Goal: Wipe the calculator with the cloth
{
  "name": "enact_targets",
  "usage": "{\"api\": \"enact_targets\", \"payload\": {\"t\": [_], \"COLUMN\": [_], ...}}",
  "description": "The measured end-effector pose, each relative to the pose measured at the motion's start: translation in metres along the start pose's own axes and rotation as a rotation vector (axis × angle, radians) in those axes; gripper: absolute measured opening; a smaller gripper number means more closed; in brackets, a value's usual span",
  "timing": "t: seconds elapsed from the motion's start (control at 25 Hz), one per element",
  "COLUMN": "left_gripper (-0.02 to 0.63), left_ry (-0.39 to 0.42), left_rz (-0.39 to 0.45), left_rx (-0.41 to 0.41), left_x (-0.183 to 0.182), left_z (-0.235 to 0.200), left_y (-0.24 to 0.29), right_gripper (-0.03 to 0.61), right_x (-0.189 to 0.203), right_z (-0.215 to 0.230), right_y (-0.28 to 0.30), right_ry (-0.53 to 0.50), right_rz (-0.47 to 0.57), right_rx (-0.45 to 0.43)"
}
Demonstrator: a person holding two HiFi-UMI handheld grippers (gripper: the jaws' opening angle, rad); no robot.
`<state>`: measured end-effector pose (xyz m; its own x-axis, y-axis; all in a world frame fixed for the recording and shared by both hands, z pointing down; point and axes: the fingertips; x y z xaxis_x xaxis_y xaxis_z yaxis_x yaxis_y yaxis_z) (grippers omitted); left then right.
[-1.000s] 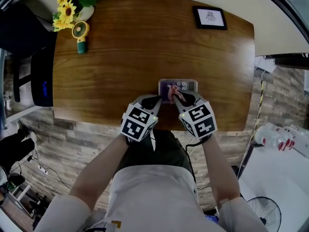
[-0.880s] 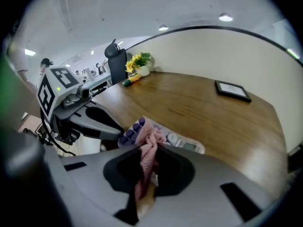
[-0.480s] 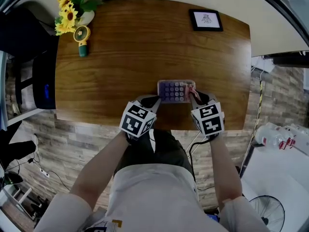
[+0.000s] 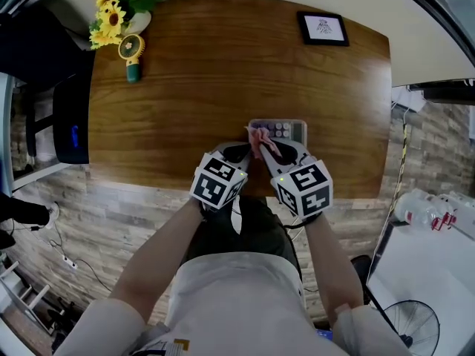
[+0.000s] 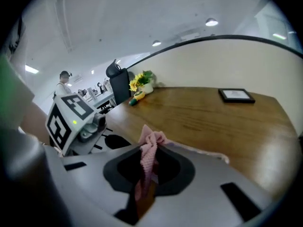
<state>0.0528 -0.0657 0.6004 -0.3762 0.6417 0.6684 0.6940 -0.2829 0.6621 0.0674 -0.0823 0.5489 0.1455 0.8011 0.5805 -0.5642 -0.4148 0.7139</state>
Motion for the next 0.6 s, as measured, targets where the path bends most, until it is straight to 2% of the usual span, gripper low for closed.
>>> {"api": "enact_targets", "payload": {"t": [0.28,0.48,0.6], "left_gripper": [0.003,0.003,0.003], "left_ry": [0.012,-0.004,-0.005], "left_rz": [0.009,0.014,0.011], "left_rx": [-0.003,-0.002,0.001], "left_x": [0.001,0.001,0.002], "left_z": [-0.001,-0.002,-0.002], "left_y": [0.000,0.000,-0.001], "right_gripper": [0.040,0.040,0.041], "right_x": [0.028,0.037,0.044], "right_z": [0.010,0.018,0.027], "right_y": [0.023,0.014,0.005], "right_ry": [0.089,-0.025,-0.021], "right_rz": [-0.028,-0.072,-0.081], "right_rx": [-0.011,0.007,0.021]}}
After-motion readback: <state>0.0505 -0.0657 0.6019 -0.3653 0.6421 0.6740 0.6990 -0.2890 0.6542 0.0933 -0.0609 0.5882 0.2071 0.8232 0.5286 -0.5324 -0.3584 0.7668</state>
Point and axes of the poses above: the fingertips, and each gripper's own axes: y forward along the fingers, z to its right, x out of its underside, and after that the axes turned 10 degrees about y, right-handed
